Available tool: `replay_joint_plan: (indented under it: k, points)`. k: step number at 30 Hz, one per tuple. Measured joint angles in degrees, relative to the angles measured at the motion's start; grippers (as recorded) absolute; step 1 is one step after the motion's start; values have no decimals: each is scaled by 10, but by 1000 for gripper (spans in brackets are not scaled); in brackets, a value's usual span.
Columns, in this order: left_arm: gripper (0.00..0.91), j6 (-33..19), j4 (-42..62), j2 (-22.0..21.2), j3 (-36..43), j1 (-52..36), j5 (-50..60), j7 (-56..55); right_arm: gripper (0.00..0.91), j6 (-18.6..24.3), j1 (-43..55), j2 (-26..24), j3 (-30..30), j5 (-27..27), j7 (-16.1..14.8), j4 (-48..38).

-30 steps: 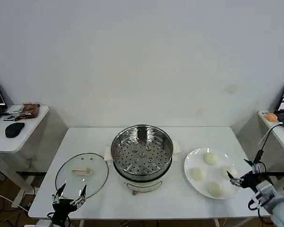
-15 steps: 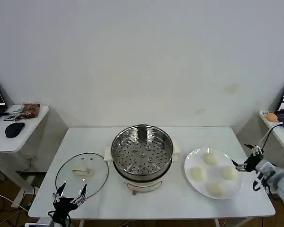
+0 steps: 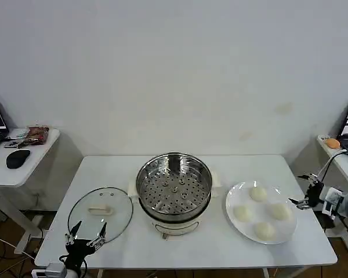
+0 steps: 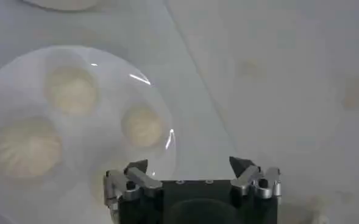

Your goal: Take steamed baozi put them in steamer then cover it.

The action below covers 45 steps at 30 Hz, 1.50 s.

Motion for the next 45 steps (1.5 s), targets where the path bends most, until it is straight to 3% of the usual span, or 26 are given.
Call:
replay_joint_plan:
  k: [15, 23, 35, 45]
  points:
    - [907, 2, 9, -4, -1, -8, -2, 0, 907, 26, 307, 37, -306, -12, -101, -83]
    - [907, 2, 13, -6, 1, -13, -5, -1, 907, 36, 439, 65, -438, -21, -153, -135]
    - [907, 2, 15, -8, 0, -14, -8, -1, 907, 72, 570, 128, -569, -47, -216, -233]
    - [907, 2, 18, -11, 0, -19, -15, -2, 907, 108, 626, 199, -620, -83, -249, -324]
